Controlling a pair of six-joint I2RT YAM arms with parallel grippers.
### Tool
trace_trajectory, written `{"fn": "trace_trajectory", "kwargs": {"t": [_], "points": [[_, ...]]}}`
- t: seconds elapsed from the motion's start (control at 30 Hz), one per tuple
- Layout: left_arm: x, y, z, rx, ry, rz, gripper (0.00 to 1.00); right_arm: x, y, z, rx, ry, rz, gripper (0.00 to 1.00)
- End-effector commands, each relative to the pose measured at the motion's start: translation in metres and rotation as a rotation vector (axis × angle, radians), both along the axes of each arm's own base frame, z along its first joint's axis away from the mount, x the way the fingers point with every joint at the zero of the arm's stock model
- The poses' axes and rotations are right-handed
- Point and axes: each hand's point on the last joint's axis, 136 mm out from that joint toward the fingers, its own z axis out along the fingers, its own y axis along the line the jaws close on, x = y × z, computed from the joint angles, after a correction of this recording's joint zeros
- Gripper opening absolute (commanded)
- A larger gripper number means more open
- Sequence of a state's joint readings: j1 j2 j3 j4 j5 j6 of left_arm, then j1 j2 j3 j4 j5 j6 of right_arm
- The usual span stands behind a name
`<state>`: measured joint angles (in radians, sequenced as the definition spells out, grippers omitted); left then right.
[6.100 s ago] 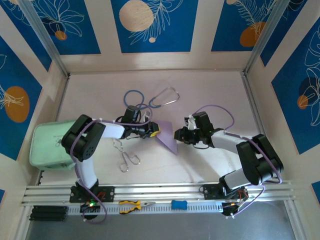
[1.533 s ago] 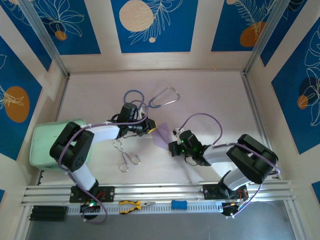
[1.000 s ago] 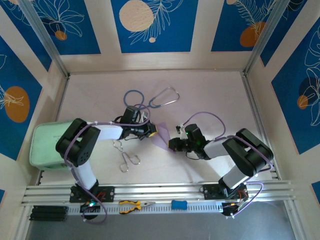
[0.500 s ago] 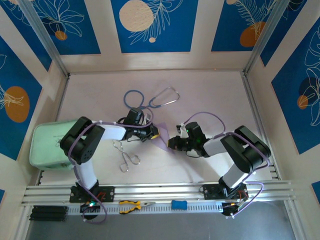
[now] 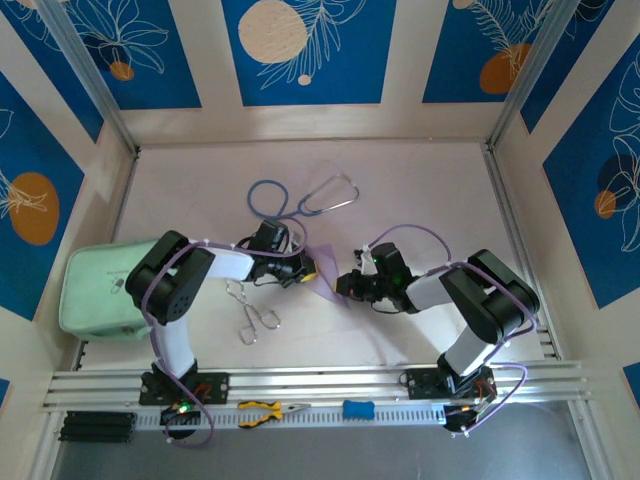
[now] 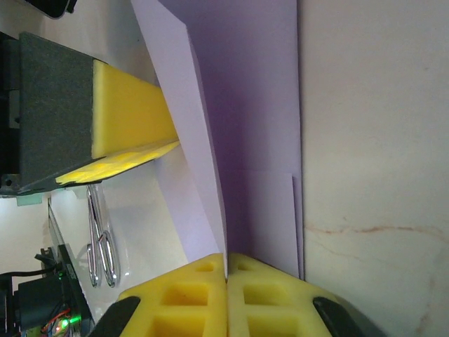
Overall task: Fold a paper plane with a square sheet of paper (pick it up from the middle)
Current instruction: Fourth fold the wing at the center of the table.
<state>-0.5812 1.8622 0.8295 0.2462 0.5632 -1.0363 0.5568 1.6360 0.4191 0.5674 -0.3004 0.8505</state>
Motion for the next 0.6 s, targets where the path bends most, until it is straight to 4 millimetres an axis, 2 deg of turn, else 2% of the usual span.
{"fn": "trace_trajectory", "kwargs": {"t": [0.0, 0.27, 0.57], "points": [[-0.013, 0.012, -0.03, 0.088, 0.047, -0.006, 0.0, -0.008, -0.003, -0.012, -0.022, 0.057, -0.01, 0.08], [-0.013, 0.016, -0.029, 0.114, 0.041, -0.007, 0.0, -0.008, -0.002, -0.01, 0.007, 0.067, -0.013, 0.08], [0.0, 0.01, 0.009, 0.078, -0.094, -0.032, 0.03, -0.009, -0.001, -0.014, 0.021, 0.106, -0.018, 0.08]]}}
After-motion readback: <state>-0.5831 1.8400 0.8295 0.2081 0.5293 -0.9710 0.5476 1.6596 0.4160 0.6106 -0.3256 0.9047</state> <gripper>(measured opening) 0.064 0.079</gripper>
